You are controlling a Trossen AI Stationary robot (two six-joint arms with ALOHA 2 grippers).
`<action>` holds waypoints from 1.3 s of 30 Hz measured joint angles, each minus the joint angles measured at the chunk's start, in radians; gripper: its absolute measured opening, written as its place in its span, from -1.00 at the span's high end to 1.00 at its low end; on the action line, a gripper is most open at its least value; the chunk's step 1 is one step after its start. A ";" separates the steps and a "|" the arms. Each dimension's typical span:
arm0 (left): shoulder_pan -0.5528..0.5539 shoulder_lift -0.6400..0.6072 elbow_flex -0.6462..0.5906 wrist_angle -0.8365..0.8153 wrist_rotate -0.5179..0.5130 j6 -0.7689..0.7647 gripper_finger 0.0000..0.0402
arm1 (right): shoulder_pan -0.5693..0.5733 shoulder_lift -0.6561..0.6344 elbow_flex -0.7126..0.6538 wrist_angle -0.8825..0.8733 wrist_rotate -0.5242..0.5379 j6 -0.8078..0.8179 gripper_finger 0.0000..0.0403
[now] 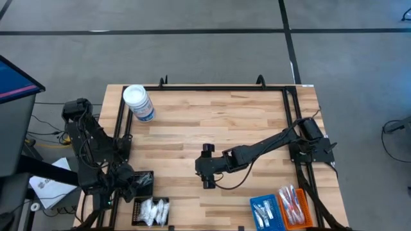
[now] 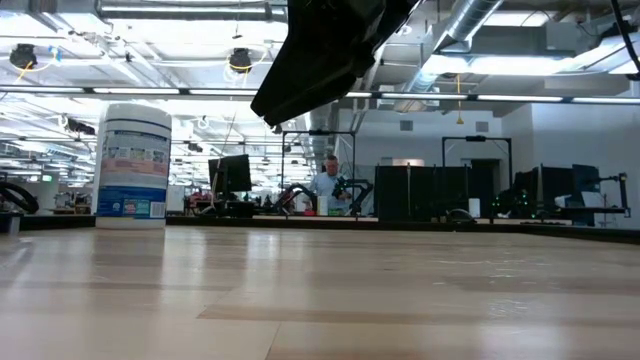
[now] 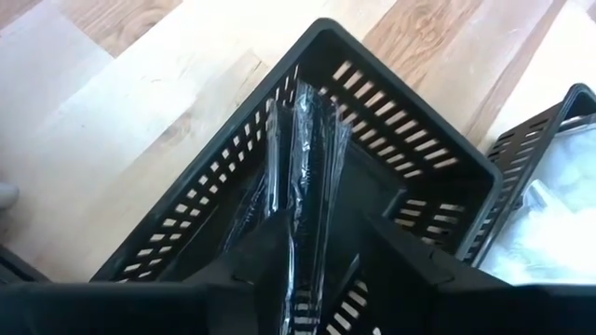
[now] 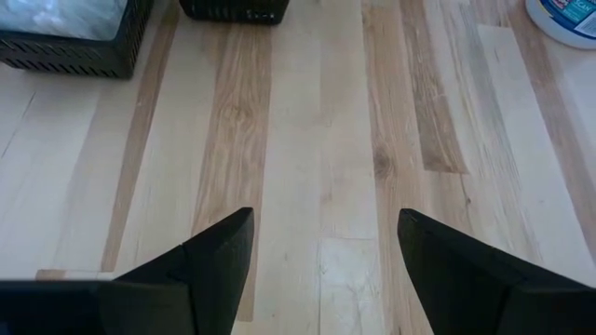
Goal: Pick & Place Travel size toiletries
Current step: Return to Home Position
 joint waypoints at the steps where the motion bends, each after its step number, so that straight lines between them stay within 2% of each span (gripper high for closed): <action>1: 0.000 0.000 0.000 0.000 -0.004 0.001 0.40 | 0.000 0.000 0.000 0.000 0.000 0.000 -0.29; 5: 0.000 0.000 0.000 0.000 -0.033 0.017 0.42 | 0.000 0.000 0.000 0.000 0.000 0.000 -0.29; 13: 0.027 -0.027 0.000 0.003 -0.217 0.140 0.47 | 0.000 0.000 0.000 0.000 0.000 0.000 -0.29; 20: 0.099 -0.069 0.000 0.037 -0.340 0.282 0.47 | -0.006 0.001 0.000 -0.004 0.000 -0.003 -0.29; 26: 0.206 -0.071 0.000 0.206 -0.364 0.545 0.46 | -0.007 0.001 0.000 -0.064 0.000 -0.019 -0.29; 32: 0.297 -0.069 0.000 0.482 -0.429 0.929 0.47 | 0.003 0.001 -0.001 -0.147 0.001 0.015 -0.29; 35: 0.328 -0.068 0.001 0.601 -0.416 1.088 0.46 | 0.017 0.001 -0.001 -0.172 0.000 0.032 -0.29; 39: 0.359 -0.041 0.001 0.698 -0.380 1.189 0.46 | 0.038 0.001 -0.023 -0.148 0.000 0.034 -0.29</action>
